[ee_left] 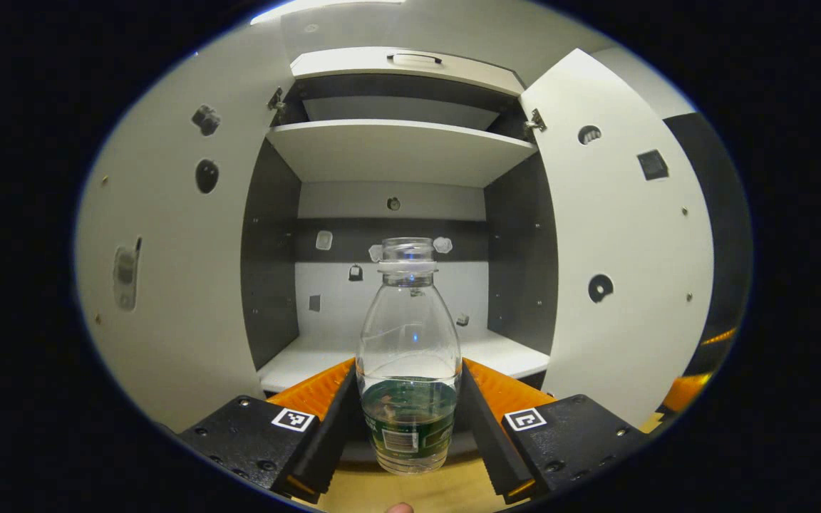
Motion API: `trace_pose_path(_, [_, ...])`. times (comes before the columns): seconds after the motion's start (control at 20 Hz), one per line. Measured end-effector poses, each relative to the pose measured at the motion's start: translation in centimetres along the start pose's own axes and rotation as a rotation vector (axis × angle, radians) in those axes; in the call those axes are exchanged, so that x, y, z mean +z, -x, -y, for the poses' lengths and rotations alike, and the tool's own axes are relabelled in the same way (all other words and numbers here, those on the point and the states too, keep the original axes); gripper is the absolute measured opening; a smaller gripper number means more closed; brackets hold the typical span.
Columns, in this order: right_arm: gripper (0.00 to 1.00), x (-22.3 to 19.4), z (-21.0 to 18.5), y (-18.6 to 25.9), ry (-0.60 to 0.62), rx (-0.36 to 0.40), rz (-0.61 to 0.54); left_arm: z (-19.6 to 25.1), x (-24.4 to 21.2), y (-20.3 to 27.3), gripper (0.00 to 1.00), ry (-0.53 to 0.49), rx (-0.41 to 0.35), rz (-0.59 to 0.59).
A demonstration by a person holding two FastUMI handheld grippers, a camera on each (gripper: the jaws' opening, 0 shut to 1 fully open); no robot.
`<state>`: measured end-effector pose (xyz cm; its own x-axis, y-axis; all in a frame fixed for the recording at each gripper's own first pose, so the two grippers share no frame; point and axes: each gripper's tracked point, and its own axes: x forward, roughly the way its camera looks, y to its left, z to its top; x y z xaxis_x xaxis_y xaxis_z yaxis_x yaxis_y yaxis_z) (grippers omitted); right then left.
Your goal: Grasp the bottle in the cabinet with the left hand and place it on the coaster, then close the right door with the right hand and the left door with the left hand.
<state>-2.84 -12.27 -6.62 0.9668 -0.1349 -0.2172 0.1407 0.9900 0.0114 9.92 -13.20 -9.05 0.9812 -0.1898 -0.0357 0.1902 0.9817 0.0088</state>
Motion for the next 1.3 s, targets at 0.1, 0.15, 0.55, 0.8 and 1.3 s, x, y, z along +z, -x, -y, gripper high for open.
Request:
trace_pose_path(0.1, [1.00, -0.7, 0.8, 0.8, 0.000, -0.009, -0.012, 0.7, -2.8, 2.0, 0.82, -0.011, 0.001, -0.029])
trace_pose_path(0.15, [1.00, -1.1, 1.2, 1.1, -0.001, -0.013, -0.019, 1.3, -4.5, 3.0, 0.82, -0.016, -0.003, -0.048])
trace_pose_path(0.55, [1.00, -5.7, 3.2, 2.8, 0.002, -0.039, -0.091, 4.3, -16.9, 8.1, 0.82, -0.020, -0.031, -0.165])
trace_pose_path(0.8, [1.00, -8.2, 4.1, 3.0, 0.027, -0.052, -0.138, 5.8, -21.4, 8.9, 0.82, -0.003, -0.062, -0.193])
trace_pose_path(1.3, [1.00, -11.4, 4.5, 3.4, 0.048, -0.035, -0.223, 7.2, -27.3, 9.9, 0.83, 0.025, -0.064, -0.274])
